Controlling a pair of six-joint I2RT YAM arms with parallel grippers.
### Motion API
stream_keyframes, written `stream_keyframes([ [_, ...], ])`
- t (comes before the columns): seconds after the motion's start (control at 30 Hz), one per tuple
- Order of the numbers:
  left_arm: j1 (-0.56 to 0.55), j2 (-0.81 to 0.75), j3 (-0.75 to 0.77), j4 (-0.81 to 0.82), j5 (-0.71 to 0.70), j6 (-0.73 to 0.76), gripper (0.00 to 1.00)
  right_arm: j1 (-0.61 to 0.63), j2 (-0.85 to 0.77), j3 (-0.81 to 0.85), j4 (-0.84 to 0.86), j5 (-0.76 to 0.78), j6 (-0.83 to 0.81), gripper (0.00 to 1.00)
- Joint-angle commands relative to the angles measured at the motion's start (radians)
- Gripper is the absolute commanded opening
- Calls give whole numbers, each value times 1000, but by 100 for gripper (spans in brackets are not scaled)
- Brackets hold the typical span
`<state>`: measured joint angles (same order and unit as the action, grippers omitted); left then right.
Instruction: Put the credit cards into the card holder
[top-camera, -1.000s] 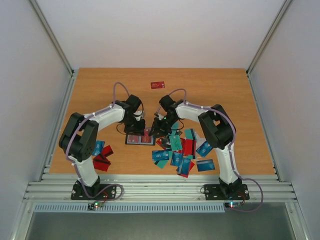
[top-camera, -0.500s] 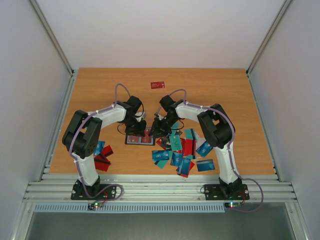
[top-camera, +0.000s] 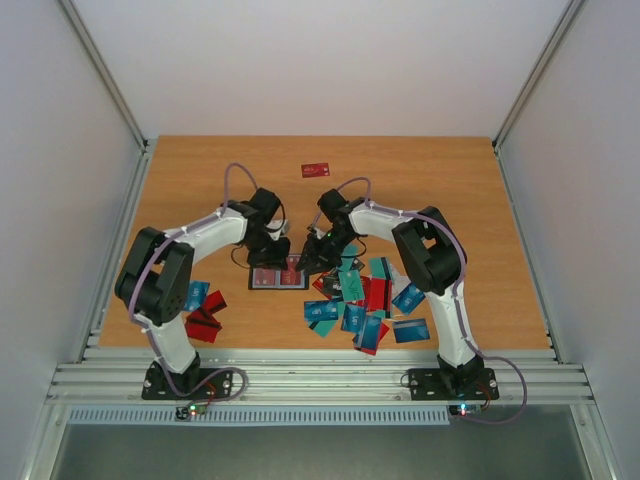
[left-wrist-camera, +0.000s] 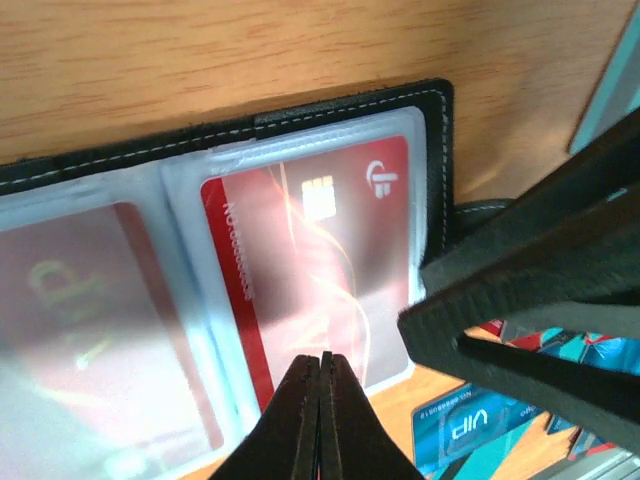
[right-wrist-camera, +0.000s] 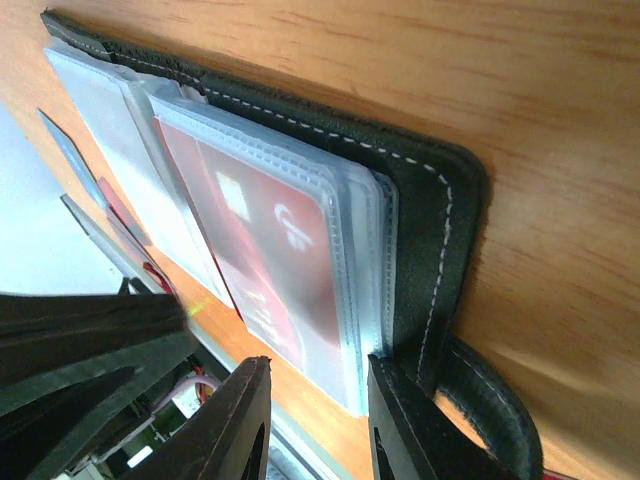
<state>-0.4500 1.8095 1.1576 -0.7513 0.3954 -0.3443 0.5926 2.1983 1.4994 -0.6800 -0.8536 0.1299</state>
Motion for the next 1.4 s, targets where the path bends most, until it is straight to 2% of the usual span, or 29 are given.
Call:
stream_keyframes([
  [0.0,9,-71,28,-62,-66,7,2,0,36,9,-9,34,-12,29],
  [0.57,11,71,64,-96,-111,78,2,0,30,-7,19,34,13,29],
  [1.37,-1,74,33,-51,-37,65,2,45,48,105,-51,31,-13,28],
])
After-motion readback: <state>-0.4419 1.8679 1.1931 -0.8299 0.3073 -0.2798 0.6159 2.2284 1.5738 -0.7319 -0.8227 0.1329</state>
